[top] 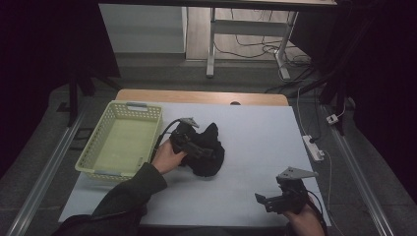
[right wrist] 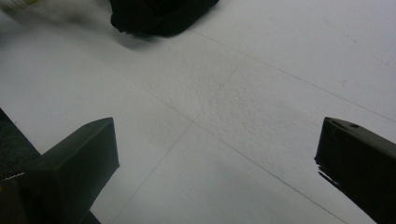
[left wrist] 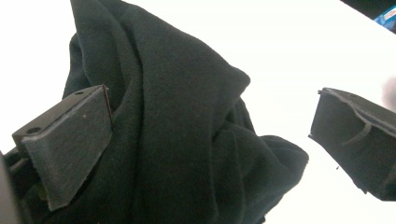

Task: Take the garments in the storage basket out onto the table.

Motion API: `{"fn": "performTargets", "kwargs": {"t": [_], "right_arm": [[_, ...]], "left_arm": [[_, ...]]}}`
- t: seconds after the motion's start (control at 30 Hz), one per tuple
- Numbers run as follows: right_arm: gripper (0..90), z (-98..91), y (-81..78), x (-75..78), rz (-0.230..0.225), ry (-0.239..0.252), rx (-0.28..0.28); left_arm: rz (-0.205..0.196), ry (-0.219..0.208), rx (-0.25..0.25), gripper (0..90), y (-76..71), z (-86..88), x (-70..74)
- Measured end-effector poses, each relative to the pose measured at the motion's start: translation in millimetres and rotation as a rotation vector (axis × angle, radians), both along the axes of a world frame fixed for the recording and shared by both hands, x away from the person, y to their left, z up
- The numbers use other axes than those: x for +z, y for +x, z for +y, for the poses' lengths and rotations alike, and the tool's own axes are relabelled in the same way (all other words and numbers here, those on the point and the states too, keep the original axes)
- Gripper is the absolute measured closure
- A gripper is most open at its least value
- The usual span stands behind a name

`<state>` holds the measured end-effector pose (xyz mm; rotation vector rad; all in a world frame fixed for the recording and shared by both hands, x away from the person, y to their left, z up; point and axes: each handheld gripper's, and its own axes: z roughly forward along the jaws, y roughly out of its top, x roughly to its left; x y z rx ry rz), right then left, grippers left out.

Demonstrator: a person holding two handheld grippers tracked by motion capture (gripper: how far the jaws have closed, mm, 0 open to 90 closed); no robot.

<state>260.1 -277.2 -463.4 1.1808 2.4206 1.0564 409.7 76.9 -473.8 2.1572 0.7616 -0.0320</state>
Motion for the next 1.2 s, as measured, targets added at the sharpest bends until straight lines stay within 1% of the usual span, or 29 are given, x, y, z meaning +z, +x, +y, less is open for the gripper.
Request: {"fn": "performTargets", "kwargs": {"t": [0.17,0.57,0.73,0.97,1.2], "right_arm": [[0.0,0.3,-0.3,0.3,-0.001,-0.003,-0.001],[0.0,-0.4,-0.4,0.5,-0.002,0.002,0.001],[0.0,-0.9,-0.3,0.7,-0.001,0.006,0.002],[0.0,-0.9,-0.4,0.8,-0.001,0.007,0.001],[0.0,-0.9,-0.4,0.8,-0.001,0.007,0.0]], "left_arm": [[-0.01,-0.005,-0.001,0.0,-5.1,4.4,2.9],[0.005,-0.041,-0.001,0.0,-14.0,15.7,4.6],[0.016,-0.068,-0.005,0.0,-18.6,19.7,6.2],[0.007,-0.085,-0.013,0.0,-26.8,25.2,12.6],[0.001,-0.096,0.0,0.0,-35.1,34.3,17.2]]}}
